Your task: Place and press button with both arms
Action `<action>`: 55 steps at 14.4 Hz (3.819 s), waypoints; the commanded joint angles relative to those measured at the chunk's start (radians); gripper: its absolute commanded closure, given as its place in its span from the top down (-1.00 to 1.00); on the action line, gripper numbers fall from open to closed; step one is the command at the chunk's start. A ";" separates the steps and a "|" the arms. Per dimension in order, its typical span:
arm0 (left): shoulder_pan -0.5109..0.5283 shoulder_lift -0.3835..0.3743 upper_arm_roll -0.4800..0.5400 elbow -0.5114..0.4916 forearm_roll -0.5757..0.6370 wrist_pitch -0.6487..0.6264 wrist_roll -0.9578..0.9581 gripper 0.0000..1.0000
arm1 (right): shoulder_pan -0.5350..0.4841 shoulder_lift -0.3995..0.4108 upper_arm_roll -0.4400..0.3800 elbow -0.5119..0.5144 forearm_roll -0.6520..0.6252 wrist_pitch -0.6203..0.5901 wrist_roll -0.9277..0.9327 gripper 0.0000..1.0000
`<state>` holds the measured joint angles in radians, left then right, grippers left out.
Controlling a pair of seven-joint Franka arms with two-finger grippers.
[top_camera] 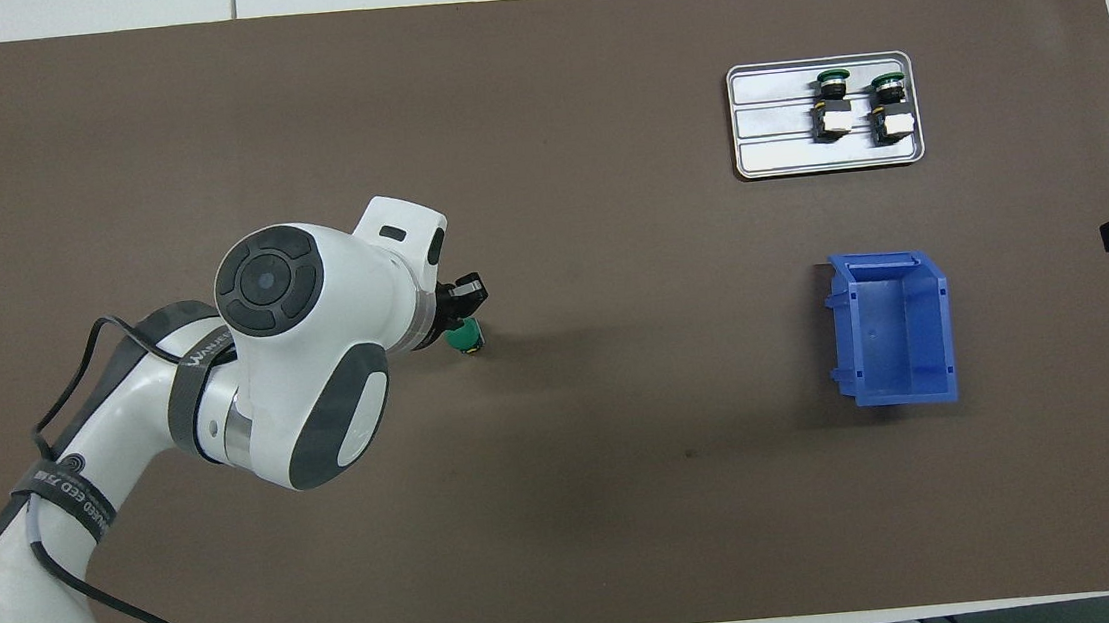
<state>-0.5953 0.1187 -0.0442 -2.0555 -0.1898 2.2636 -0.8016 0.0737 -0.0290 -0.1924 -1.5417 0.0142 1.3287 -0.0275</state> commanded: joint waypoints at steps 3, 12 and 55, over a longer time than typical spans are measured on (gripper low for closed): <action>-0.011 -0.001 0.004 -0.031 0.016 0.030 0.008 -1.00 | 0.000 -0.022 0.001 -0.021 0.001 -0.003 -0.008 1.00; -0.029 0.003 0.004 -0.063 0.010 0.056 0.008 -1.00 | 0.000 -0.022 0.001 -0.021 0.001 -0.003 -0.008 1.00; 0.560 -0.217 0.035 0.373 0.194 -0.851 0.610 0.99 | 0.001 -0.025 0.001 -0.021 0.001 -0.006 -0.044 1.00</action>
<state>-0.0430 -0.0940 0.0008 -1.6906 -0.0315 1.4409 -0.2121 0.0742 -0.0292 -0.1923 -1.5417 0.0142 1.3287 -0.0331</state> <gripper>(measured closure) 0.000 0.000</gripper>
